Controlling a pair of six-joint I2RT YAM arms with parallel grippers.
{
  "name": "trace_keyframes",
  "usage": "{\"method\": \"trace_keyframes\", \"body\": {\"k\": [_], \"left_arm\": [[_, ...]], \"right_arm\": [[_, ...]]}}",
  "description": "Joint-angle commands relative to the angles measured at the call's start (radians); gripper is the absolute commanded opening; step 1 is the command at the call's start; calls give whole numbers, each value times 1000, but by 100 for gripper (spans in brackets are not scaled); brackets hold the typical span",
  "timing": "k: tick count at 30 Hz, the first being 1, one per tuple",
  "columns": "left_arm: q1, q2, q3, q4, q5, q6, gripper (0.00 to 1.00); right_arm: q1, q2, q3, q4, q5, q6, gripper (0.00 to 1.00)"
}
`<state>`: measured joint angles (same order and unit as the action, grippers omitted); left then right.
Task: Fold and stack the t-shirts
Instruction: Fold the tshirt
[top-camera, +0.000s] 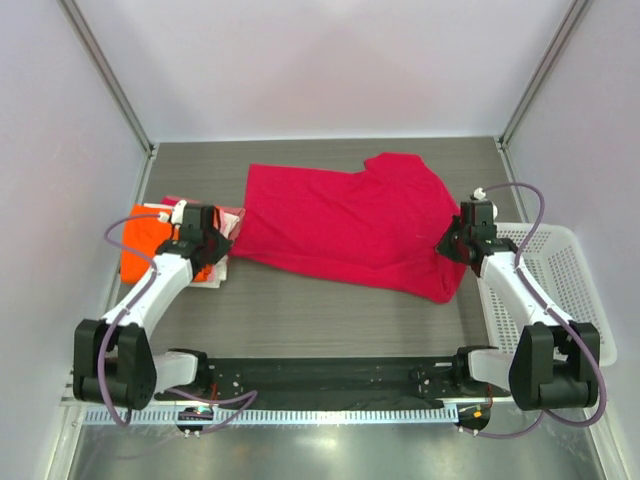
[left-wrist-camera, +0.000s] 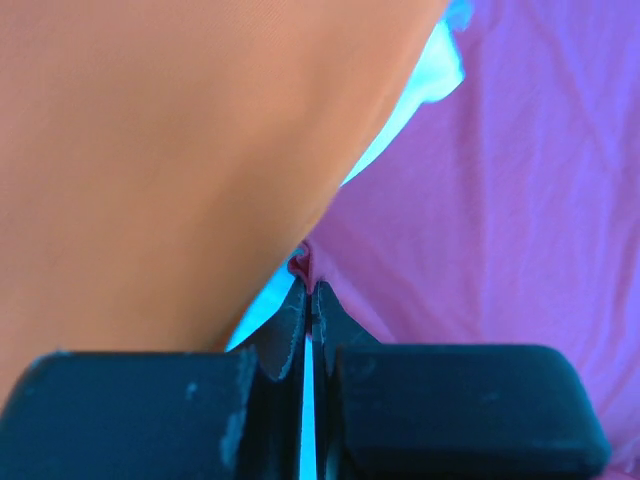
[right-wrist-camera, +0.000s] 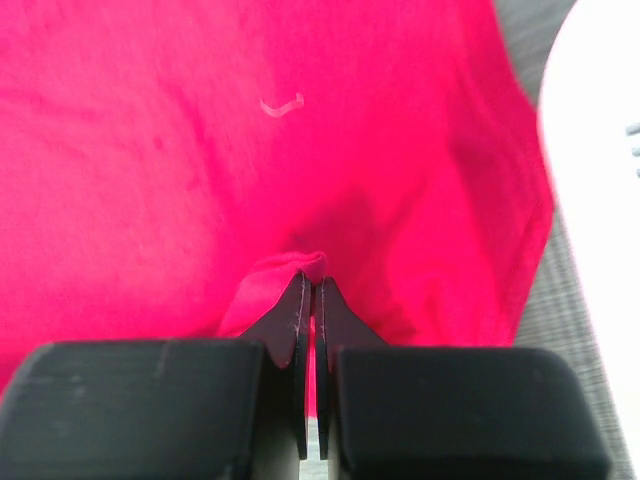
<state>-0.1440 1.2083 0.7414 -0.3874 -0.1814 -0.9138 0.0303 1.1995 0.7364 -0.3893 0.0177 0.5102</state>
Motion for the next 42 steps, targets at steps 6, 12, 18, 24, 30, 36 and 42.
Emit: {"method": "trace_keyframes", "body": {"k": [6, 12, 18, 24, 30, 36, 42], "left_arm": [[-6, 206, 208, -54, -49, -82, 0], [-14, 347, 335, -71, -47, -80, 0], [-19, 474, 437, -107, -61, -68, 0], [-22, 557, 523, -130, -70, -65, 0], [-23, 600, 578, -137, -85, -74, 0], [-25, 643, 653, -160, -111, -79, 0], [-25, 729, 739, -188, -109, -82, 0]], "right_arm": [[-18, 92, 164, 4, 60, -16, 1], [-51, 155, 245, -8, 67, -21, 1], [-101, 190, 297, -8, 33, -19, 1], [-107, 273, 360, 1, -5, -27, 1], [-107, 328, 408, 15, -47, -25, 1], [-107, 403, 475, 21, -94, -22, 1], [-107, 506, 572, 24, -137, -13, 1]]}}
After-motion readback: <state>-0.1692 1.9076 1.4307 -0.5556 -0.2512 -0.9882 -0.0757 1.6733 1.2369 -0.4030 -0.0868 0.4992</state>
